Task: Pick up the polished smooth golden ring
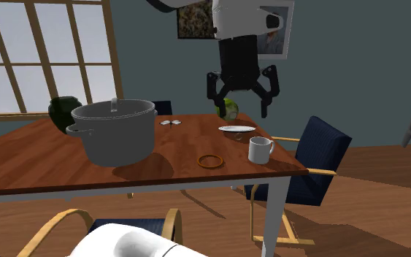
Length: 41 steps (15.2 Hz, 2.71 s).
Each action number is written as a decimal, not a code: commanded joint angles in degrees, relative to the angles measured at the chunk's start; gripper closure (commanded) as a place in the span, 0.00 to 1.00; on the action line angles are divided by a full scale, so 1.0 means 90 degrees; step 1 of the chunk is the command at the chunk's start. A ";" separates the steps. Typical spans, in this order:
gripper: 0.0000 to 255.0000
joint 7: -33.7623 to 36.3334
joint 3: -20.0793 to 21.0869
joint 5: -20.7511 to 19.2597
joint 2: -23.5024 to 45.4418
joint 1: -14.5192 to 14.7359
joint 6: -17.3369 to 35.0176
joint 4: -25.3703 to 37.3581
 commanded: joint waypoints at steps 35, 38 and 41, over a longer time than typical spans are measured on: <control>0.00 -0.2979 0.0071 0.0107 0.7377 0.0898 0.3777 0.3451; 0.00 -0.3188 0.0163 0.0067 0.8082 0.0983 0.3757 0.4149; 0.00 -0.3393 0.0253 0.0012 0.8810 0.1087 0.3671 0.4932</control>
